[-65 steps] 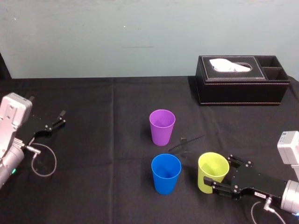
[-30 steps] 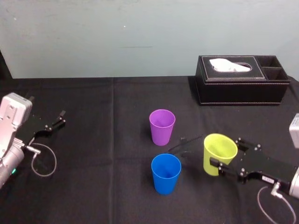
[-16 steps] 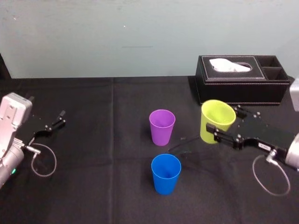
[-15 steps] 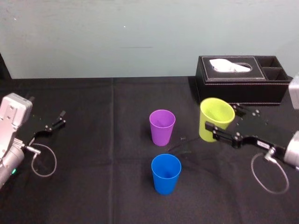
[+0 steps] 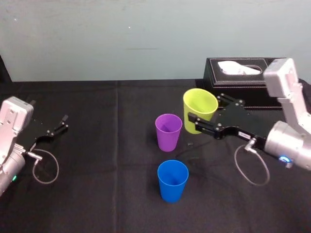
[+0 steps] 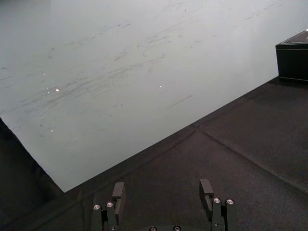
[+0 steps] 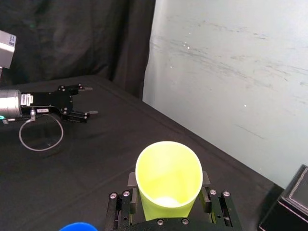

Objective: Stack the three plastic cups sequentially using one hand.

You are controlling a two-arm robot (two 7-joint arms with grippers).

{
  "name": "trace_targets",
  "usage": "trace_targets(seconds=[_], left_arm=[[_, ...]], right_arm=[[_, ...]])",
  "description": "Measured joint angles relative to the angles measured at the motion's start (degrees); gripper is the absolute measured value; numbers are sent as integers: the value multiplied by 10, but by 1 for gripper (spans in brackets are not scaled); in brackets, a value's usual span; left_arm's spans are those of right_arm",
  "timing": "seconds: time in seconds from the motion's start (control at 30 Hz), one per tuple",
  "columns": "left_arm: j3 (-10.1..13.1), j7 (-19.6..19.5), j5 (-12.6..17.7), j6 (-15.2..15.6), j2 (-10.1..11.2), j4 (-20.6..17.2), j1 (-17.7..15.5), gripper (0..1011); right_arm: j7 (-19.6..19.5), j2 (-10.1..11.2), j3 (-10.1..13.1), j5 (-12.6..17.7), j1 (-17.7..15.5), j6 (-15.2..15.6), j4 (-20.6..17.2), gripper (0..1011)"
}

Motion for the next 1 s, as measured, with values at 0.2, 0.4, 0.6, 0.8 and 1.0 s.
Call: trace_targets(seconds=[0.2,0.4,0.6,0.8,1.0], left_arm=[[0,0,0,0,0,0,0,1010],[0,0,0,0,0,0,0,1010],[0,0,0,0,0,0,0,1010],[0,0,0,0,0,0,0,1010],[0,0,0,0,0,0,0,1010]], right_arm=[[-4,-21,-23,-23,24,11,12,734],[-5,-39,-37,-38,43,19,28,734],[-4,-54,-44,-47,56,20,43,734],[-3,-66,-50,-55,66,20,58,734],[-2,-76,-55,-62,77,21,73,734]])
